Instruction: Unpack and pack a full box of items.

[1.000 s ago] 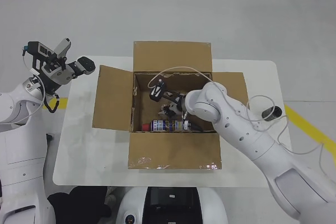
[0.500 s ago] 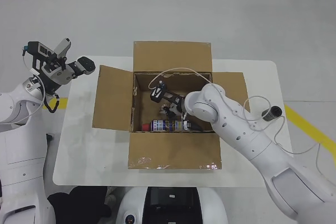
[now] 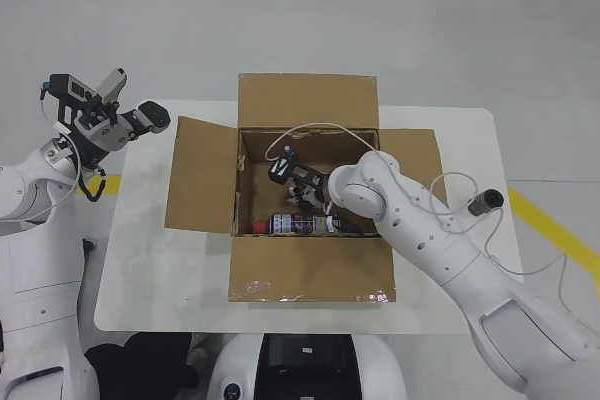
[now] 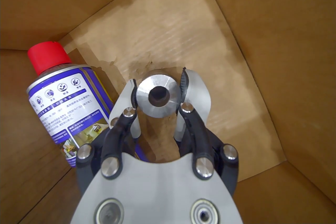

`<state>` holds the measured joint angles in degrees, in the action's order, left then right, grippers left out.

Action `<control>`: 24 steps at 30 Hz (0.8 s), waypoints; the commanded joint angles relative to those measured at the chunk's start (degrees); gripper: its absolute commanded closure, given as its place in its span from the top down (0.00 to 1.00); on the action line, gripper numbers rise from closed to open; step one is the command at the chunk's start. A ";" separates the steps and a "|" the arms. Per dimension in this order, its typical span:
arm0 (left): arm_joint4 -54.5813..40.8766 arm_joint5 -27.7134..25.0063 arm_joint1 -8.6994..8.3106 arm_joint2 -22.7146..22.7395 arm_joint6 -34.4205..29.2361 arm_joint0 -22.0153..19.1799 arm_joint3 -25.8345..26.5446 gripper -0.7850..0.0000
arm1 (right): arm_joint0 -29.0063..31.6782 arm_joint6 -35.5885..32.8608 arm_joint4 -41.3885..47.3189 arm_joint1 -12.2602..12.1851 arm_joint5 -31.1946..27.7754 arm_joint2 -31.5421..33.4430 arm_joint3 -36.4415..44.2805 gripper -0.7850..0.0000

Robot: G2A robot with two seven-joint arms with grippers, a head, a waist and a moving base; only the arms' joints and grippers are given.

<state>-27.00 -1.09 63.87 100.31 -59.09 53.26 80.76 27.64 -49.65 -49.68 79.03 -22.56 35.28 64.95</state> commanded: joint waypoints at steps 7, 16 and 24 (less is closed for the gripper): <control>0.00 0.00 0.00 0.00 0.00 0.00 0.00 1.00 | 0.09 -0.63 -0.95 0.11 -0.30 0.85 0.47 0.02; 0.00 0.00 0.00 0.00 0.00 0.00 0.00 1.00 | 1.57 -1.69 -1.80 -0.77 -0.10 3.89 4.80 0.00; 0.00 0.00 0.00 0.00 0.00 0.00 0.00 1.00 | 4.27 -4.13 -2.87 -2.39 0.15 8.25 12.17 0.00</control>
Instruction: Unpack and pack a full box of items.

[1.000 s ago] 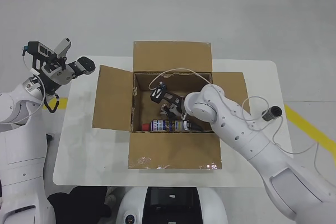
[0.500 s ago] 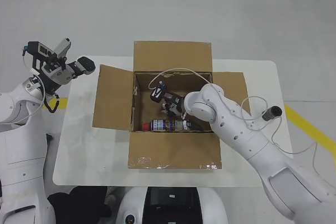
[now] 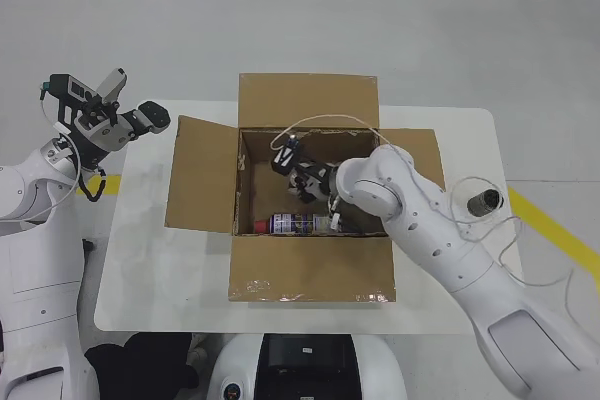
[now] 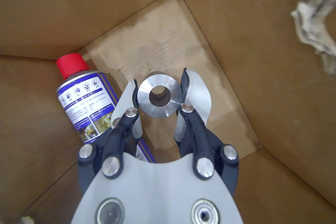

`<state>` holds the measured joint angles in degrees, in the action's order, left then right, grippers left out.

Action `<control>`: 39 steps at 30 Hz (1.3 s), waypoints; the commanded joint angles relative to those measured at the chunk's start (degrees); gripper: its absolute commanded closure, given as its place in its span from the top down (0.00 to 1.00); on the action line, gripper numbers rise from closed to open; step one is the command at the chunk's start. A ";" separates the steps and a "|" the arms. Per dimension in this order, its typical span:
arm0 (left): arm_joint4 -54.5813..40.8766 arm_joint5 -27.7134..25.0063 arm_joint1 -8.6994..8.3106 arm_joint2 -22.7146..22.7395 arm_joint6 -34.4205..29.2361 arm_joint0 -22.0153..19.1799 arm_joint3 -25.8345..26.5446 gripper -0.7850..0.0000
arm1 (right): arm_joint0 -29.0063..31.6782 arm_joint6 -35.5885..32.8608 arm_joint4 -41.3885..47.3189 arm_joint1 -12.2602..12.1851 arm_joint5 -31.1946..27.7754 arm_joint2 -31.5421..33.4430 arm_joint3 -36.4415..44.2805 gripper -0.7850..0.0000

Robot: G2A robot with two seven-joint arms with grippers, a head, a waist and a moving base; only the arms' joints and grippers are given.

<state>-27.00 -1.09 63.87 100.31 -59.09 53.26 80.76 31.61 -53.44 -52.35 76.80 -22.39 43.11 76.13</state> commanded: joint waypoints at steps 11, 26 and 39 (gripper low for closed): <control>0.00 0.00 0.00 0.00 0.00 0.00 0.00 1.00 | 3.16 -4.05 -0.54 -1.91 0.31 6.17 12.50 0.00; 0.00 0.00 0.00 0.00 0.00 0.00 0.00 1.00 | 9.16 -8.44 2.43 -4.74 0.81 17.28 24.35 0.00; 0.00 0.00 0.00 0.00 0.00 0.00 0.00 1.00 | 17.97 -14.78 1.79 -7.94 2.32 31.47 36.95 0.00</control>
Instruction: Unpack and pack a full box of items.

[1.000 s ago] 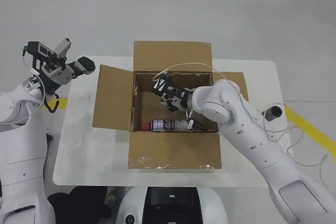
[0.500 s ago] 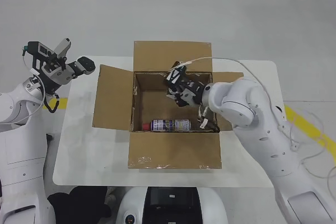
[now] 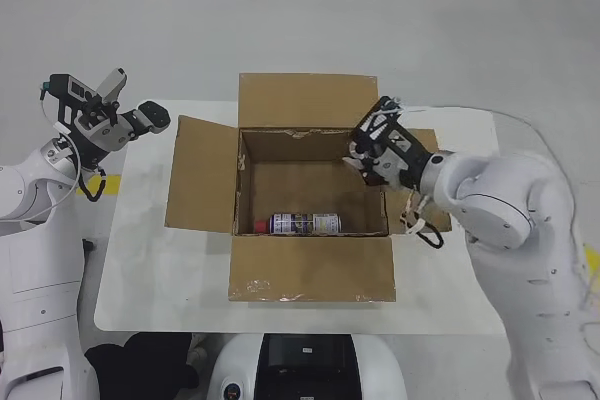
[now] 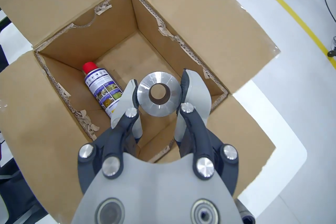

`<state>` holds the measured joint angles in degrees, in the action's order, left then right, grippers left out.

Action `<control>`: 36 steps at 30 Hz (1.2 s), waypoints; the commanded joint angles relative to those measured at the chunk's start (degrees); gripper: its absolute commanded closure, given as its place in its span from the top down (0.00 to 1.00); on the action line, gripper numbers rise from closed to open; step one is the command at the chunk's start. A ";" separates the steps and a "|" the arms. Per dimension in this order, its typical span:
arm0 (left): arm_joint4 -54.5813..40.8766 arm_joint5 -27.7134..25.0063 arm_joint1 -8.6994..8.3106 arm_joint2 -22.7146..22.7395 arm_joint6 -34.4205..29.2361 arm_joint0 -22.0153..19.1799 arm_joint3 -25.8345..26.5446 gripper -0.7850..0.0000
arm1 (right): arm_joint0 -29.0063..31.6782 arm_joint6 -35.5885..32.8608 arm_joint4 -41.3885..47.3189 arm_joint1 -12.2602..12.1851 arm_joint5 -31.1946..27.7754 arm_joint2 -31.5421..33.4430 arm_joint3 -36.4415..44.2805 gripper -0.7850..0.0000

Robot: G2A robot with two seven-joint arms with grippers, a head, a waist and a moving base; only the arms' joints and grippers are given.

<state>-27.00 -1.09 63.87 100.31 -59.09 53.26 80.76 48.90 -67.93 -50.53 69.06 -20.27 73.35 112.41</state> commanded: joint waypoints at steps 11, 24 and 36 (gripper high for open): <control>0.00 0.00 0.00 0.00 0.00 0.00 0.00 1.00 | 8.16 -2.22 -0.75 -2.23 2.39 12.46 6.97 0.00; 0.00 0.00 0.00 0.00 0.00 0.00 0.00 1.00 | 19.10 -3.34 -0.76 -3.74 7.36 21.89 12.83 0.00; 0.00 0.00 0.00 0.00 0.00 0.00 0.00 1.00 | 28.11 -4.80 -5.96 -4.76 9.79 27.42 14.01 0.00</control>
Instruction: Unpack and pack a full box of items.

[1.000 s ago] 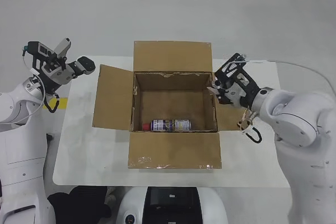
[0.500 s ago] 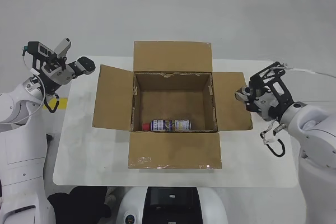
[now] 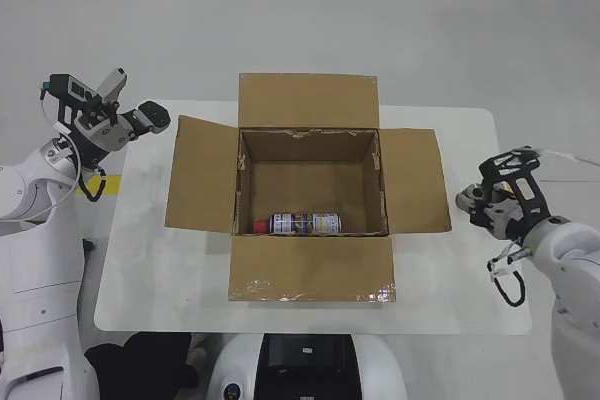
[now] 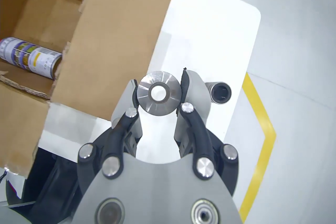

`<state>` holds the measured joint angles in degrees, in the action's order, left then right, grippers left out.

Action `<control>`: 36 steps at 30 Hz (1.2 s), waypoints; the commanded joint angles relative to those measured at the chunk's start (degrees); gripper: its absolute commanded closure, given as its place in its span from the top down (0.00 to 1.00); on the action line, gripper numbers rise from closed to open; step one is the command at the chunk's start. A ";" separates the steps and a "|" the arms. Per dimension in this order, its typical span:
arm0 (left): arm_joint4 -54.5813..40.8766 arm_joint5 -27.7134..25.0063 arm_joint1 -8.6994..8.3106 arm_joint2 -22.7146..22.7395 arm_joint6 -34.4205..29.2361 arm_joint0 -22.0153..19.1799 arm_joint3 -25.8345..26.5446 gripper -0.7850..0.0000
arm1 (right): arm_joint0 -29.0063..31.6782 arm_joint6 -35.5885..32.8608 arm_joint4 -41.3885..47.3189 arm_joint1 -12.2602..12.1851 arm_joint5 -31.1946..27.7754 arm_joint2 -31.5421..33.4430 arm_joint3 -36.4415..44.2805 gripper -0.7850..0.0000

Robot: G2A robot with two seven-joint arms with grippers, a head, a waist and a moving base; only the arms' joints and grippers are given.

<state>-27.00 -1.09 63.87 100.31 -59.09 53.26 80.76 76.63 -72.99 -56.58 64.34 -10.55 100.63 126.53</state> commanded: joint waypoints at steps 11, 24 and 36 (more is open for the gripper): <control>0.00 0.00 0.00 0.00 0.00 0.00 0.00 1.00 | 5.85 4.50 2.30 -0.39 2.11 3.02 -1.84 0.00; 0.00 0.00 0.00 0.00 0.00 0.00 0.00 1.00 | 10.41 9.61 1.85 -0.60 5.26 4.08 -5.48 0.00; 0.00 0.00 0.00 0.00 0.00 0.00 0.00 1.00 | 11.65 14.48 1.68 -0.64 8.14 2.97 -12.29 0.00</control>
<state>-27.00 -1.09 63.87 100.31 -59.09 53.26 80.76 88.22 -58.81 -54.88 63.70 -2.76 103.61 114.68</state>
